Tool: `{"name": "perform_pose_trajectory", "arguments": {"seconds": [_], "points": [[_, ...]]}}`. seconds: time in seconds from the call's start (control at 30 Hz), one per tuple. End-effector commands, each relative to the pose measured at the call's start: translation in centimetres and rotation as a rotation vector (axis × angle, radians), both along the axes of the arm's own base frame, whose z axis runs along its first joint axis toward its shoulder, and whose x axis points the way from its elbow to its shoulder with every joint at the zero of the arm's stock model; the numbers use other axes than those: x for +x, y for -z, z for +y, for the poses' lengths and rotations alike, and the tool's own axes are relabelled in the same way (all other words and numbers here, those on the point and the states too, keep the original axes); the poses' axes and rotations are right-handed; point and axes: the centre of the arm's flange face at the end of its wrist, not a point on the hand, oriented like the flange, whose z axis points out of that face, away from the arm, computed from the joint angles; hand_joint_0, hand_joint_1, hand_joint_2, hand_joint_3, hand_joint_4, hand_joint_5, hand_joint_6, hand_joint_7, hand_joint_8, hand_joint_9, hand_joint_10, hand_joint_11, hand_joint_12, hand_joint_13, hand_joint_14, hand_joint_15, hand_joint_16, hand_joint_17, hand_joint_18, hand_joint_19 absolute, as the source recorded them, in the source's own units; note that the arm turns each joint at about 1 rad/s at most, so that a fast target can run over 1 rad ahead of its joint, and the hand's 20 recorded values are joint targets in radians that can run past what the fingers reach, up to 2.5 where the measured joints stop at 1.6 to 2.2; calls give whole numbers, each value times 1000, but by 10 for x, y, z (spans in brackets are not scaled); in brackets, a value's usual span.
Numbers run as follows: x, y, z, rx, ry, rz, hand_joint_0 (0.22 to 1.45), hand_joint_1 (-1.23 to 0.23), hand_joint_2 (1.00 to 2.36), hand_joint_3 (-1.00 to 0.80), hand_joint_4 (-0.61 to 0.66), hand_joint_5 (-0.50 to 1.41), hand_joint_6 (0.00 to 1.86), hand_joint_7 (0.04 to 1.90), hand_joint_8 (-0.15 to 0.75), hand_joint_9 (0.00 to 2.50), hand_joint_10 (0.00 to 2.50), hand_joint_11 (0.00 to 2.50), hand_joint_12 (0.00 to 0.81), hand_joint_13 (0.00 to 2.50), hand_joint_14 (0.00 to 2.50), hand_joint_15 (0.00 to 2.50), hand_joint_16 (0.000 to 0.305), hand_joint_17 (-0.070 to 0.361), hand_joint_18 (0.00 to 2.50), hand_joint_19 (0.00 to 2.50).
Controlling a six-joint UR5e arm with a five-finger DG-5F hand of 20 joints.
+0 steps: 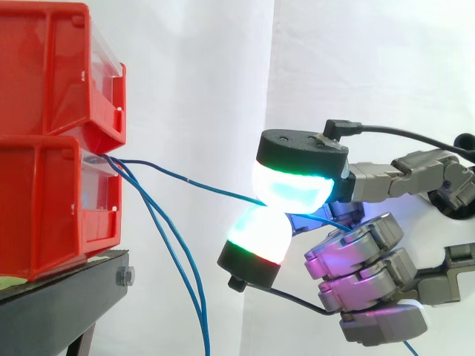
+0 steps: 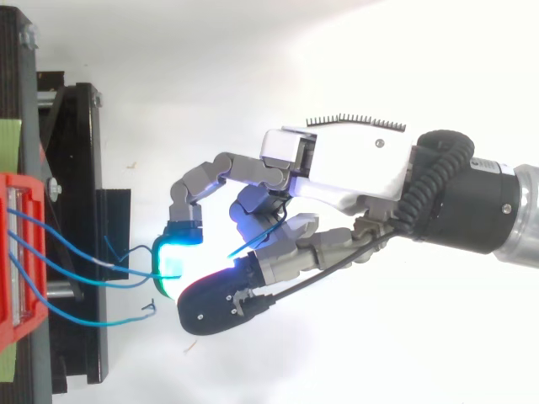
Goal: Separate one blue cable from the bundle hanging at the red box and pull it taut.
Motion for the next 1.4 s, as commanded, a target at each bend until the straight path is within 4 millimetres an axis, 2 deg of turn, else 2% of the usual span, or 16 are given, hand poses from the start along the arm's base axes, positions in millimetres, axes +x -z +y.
{"name": "perform_pose_trajectory", "arguments": {"seconds": [0.0, 1.37], "points": [[0, 0, 0, 0, 0, 0, 732, -768, 1021, -214, 67, -204, 863, 1086, 338, 962, 1521, 1537, 400, 877, 1950, 1570, 41, 93, 1258, 1417], [0, 0, 0, 0, 0, 0, 731, -769, 1022, -213, 68, -204, 863, 1083, 334, 966, 1518, 1547, 395, 877, 1944, 1579, 41, 93, 1256, 1414]]}}
